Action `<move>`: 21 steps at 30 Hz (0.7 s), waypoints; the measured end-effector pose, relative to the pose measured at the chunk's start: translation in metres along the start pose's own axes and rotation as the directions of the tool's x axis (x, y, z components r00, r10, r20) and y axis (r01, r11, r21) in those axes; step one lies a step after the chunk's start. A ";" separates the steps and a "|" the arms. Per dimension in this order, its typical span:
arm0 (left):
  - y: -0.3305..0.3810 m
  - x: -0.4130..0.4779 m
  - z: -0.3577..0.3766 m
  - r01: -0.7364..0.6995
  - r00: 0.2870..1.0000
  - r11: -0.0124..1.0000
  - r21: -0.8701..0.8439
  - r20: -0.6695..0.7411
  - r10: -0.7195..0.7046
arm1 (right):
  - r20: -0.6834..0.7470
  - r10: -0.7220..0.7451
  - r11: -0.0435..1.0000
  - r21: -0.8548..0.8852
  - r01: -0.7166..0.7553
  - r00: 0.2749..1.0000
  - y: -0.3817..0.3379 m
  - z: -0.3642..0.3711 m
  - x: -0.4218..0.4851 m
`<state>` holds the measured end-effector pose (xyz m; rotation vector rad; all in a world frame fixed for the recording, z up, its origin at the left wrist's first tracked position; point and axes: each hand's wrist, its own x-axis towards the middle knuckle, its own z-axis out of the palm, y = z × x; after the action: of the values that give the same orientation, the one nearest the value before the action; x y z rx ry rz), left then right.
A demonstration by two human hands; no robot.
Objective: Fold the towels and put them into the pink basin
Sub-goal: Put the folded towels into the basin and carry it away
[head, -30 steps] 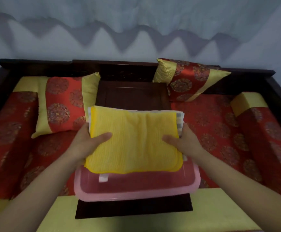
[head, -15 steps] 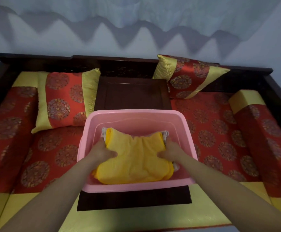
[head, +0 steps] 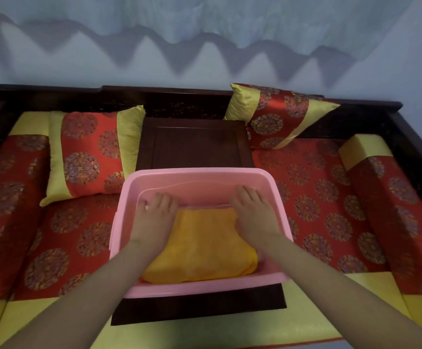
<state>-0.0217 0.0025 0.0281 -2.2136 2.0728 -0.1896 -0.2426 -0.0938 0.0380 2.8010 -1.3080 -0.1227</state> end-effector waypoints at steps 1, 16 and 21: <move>-0.008 -0.001 -0.006 -0.036 0.998 0.998 0.051 -0.048 0.038 | -0.039 -0.005 0.999 -0.042 0.003 0.999 0.007 -0.008 -0.003; -0.071 -0.040 -0.012 0.529 0.843 0.692 -0.491 0.214 -0.493 | 0.005 0.495 0.701 0.589 -0.402 0.869 0.054 -0.006 -0.044; -0.063 -0.039 -0.005 0.638 0.723 0.330 -0.696 0.393 -0.568 | 0.248 0.596 0.403 0.730 -0.552 0.763 0.054 -0.001 -0.041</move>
<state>0.0370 0.0454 0.0423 -3.3566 1.2011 1.0105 -0.3100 -0.0971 0.0457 2.5457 -2.7759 0.7285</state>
